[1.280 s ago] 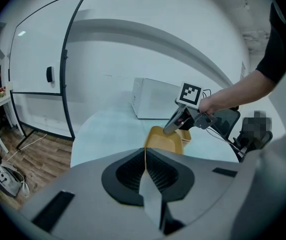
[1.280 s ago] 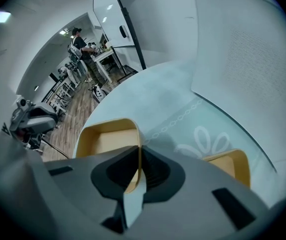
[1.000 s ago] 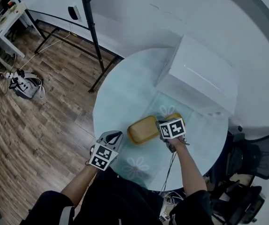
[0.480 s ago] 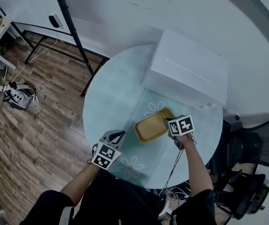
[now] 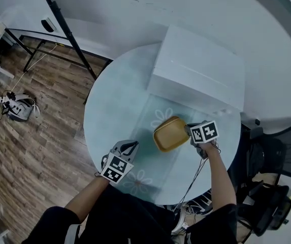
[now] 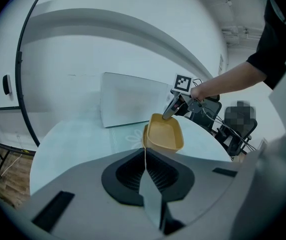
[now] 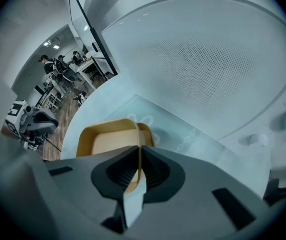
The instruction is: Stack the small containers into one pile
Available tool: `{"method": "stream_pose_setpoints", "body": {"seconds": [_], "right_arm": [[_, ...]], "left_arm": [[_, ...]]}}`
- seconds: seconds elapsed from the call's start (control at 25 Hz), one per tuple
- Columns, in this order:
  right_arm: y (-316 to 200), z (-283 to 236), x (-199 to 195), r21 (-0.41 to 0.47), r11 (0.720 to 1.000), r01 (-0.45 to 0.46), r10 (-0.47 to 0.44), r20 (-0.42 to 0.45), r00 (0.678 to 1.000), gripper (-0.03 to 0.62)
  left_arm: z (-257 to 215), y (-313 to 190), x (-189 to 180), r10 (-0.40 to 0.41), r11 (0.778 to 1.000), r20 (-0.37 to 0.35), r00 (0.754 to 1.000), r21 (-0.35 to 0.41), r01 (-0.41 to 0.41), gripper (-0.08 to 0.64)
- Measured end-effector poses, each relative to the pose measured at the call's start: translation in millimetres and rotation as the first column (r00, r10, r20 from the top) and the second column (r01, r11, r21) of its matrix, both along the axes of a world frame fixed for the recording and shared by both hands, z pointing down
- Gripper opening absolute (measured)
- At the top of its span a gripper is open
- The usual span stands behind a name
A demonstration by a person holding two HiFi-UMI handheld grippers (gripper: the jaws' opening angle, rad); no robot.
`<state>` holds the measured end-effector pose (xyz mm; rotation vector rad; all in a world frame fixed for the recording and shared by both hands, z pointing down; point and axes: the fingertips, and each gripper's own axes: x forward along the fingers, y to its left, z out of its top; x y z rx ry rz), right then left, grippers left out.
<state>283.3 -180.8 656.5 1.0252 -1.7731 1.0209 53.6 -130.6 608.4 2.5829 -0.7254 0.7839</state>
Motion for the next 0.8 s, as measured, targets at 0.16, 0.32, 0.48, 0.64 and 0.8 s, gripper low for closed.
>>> {"method": "stream_pose_setpoints", "body": {"seconds": [0.16,0.32,0.48,0.64,0.8], "right_arm": [[-5.5,10.4,9.9,-0.014,1.000,0.000,0.000,0.011,1.000,0.035],[-11.0,21.4,11.8,-0.024,1.000,0.008,-0.008,0.013,1.000,0.035],[-20.8,27.0,6.4,-0.012,1.000,0.022,-0.022,0.023,1.000,0.035],[-29.2,30.7,1.8,0.011,0.999,0.038,-0.038,0.028,0.999,0.034],[-34.0,28.8,-1.2,0.061,0.997,0.049,-0.051,0.044,0.998,0.035]], "left_arm": [[10.1,-1.9,5.9,-0.003,1.000,0.006,1.000,-0.018,0.003,0.015],[14.7,-2.8,9.7,-0.007,0.999,0.014,1.000,-0.037,0.008,0.015],[21.7,-4.4,9.7,-0.016,0.999,0.027,1.000,-0.049,0.018,0.015],[25.0,-6.8,10.2,-0.024,0.998,0.033,0.999,-0.052,0.026,0.015],[29.6,-5.7,9.8,-0.024,0.998,0.042,0.999,-0.065,0.027,0.015]]}}
